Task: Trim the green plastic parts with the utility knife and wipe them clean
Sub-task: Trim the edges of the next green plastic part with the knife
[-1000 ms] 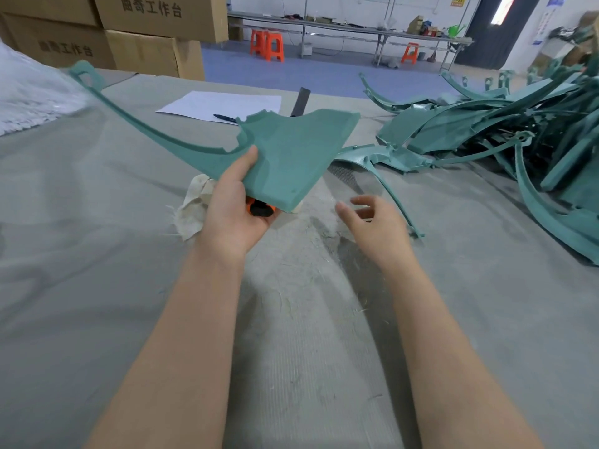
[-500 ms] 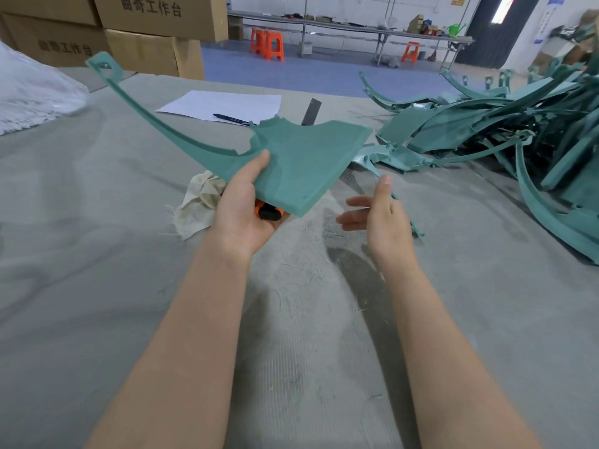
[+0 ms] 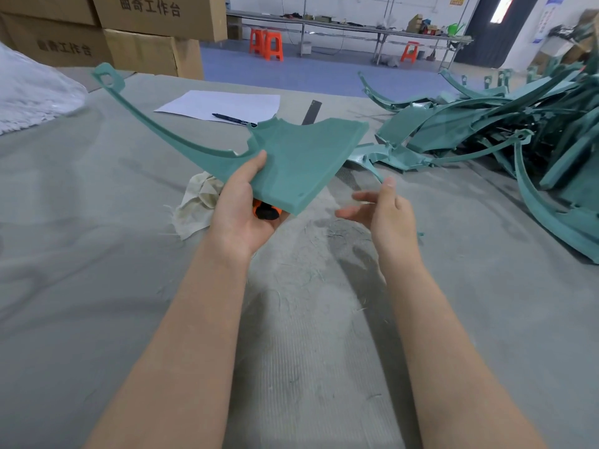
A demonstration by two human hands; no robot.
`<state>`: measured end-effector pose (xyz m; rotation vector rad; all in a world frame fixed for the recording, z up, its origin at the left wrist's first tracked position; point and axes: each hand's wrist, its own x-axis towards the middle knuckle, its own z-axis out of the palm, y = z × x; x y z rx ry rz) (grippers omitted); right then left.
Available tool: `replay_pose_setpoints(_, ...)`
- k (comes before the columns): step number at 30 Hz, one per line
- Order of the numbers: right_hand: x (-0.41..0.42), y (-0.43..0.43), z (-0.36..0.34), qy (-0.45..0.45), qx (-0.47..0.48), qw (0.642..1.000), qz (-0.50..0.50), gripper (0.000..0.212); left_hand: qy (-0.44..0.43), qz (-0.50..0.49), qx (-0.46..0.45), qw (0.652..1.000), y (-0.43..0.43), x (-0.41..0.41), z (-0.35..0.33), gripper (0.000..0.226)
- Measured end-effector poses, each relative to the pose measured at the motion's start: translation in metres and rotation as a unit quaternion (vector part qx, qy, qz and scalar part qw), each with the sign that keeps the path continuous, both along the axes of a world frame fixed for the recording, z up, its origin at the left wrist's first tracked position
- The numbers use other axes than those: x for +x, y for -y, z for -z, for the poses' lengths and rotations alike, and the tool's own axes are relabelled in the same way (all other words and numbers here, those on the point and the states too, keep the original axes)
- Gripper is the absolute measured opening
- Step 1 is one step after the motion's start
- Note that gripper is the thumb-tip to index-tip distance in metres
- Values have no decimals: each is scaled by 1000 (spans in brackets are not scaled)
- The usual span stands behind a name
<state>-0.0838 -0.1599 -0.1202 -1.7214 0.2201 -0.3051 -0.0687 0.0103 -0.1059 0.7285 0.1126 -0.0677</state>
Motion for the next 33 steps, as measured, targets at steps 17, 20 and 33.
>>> replay_pose_setpoints(17,1,8,-9,-57,374,908,-178,67,0,-7,1,1000,1,2,3,10)
replay_pose_setpoints(20,1,4,-9,-67,374,912,-156,45,-3,-9,-4,1000,2,3,2,12)
replay_pose_setpoints(33,5,3,-6,-38,275,961,-14,40,14,73,46,996,8,-1,0,21)
